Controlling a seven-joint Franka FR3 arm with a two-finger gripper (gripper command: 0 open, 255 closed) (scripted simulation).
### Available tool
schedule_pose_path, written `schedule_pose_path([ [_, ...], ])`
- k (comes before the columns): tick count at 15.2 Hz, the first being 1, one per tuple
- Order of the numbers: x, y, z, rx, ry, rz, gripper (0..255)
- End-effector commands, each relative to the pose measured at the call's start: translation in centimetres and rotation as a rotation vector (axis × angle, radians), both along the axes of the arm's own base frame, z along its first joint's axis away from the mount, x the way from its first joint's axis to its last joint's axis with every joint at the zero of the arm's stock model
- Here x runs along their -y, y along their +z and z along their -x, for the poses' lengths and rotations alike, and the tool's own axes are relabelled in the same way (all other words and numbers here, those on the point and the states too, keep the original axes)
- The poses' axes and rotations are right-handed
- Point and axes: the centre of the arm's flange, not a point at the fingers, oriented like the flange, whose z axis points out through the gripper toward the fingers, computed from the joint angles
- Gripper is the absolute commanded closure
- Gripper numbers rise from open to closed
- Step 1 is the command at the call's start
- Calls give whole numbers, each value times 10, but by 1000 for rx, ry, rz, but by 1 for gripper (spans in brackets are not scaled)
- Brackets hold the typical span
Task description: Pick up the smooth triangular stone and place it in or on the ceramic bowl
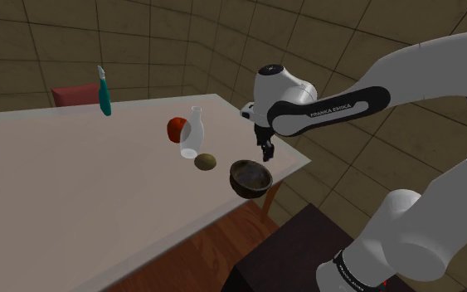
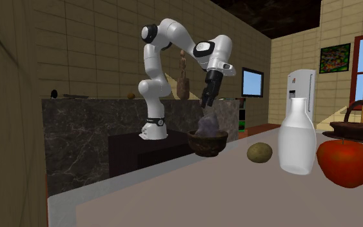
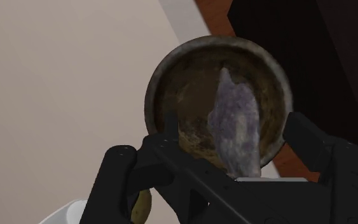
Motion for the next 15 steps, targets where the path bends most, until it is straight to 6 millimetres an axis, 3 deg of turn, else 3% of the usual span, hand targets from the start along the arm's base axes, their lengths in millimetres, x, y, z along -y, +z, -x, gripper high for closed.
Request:
schedule_pose_path([
  [1, 0, 0, 0, 0, 0, 0, 0],
  [3, 0, 0, 0, 0, 0, 0, 0],
  [7, -17, 47, -1, 0, 0, 0, 0],
  [15, -17, 47, -1, 0, 0, 0, 0],
])
